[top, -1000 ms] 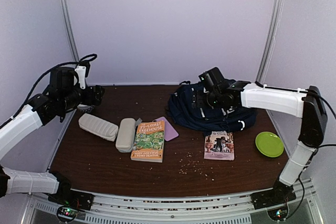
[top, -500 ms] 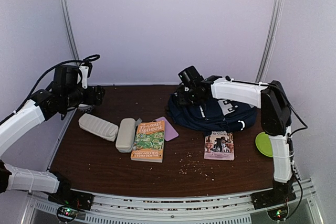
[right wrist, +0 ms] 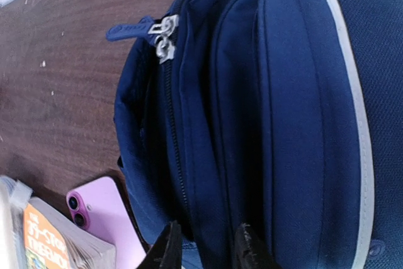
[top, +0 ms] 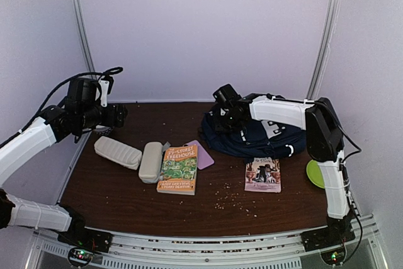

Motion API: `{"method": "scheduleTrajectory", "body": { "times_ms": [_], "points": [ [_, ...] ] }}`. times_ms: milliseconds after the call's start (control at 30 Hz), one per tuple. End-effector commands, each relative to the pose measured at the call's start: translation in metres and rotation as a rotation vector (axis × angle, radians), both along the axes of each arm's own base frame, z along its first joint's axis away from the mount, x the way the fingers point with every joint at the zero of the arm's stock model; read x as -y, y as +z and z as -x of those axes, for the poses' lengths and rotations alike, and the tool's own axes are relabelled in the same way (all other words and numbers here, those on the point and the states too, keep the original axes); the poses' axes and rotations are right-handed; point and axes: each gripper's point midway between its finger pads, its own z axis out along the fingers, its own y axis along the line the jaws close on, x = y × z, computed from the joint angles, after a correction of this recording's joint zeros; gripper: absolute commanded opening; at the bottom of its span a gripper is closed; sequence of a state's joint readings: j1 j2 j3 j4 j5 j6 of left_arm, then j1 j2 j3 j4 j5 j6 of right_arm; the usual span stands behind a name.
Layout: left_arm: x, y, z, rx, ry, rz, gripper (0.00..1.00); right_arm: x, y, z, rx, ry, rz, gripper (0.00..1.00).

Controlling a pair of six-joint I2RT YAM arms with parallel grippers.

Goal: Pack the student bag
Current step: Adjust the student bag at the center of the board.

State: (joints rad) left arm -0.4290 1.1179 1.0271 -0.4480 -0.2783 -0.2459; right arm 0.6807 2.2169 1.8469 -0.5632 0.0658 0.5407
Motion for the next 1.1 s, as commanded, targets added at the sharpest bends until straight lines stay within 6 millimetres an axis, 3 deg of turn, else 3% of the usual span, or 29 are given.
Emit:
{"method": "scheduleTrajectory", "body": {
  "times_ms": [0, 67, 333, 500, 600, 733, 900, 967, 1000, 1067],
  "points": [
    [-0.002, 0.017, -0.003, 0.041, 0.015, 0.015, 0.91, -0.009, 0.006, -0.002, 0.001, 0.003, -0.034, 0.17],
    [-0.002, 0.018, -0.003, 0.039, 0.019, 0.011, 0.91, -0.006, 0.013, -0.002, 0.013, 0.005, -0.026, 0.0],
    [-0.007, 0.02, -0.003, 0.046, 0.037, -0.002, 0.91, -0.01, 0.087, 0.023, 0.167, 0.118, 0.092, 0.0],
    [-0.015, 0.02, -0.004, 0.053, 0.077, -0.035, 0.91, -0.001, 0.103, 0.06, 0.179, 0.222, 0.161, 0.0],
    [-0.024, 0.019, -0.005, 0.058, 0.119, -0.071, 0.91, 0.013, 0.1, 0.087, 0.178, 0.282, 0.24, 0.0],
    [-0.023, 0.011, -0.008, 0.037, 0.113, -0.091, 0.91, 0.032, 0.079, 0.13, 0.143, 0.389, 0.321, 0.0],
    [-0.019, 0.002, -0.013, 0.005, 0.098, -0.119, 0.91, 0.034, 0.063, 0.184, 0.127, 0.546, 0.378, 0.0],
    [-0.019, 0.0, -0.015, -0.005, 0.097, -0.126, 0.91, 0.036, 0.061, 0.194, 0.107, 0.551, 0.383, 0.0],
    [-0.018, -0.002, -0.016, -0.013, 0.095, -0.132, 0.91, 0.037, 0.063, 0.194, 0.106, 0.53, 0.369, 0.05],
    [-0.018, -0.004, -0.017, -0.021, 0.094, -0.135, 0.91, 0.038, 0.078, 0.191, 0.133, 0.472, 0.316, 0.37]
  ]
}}
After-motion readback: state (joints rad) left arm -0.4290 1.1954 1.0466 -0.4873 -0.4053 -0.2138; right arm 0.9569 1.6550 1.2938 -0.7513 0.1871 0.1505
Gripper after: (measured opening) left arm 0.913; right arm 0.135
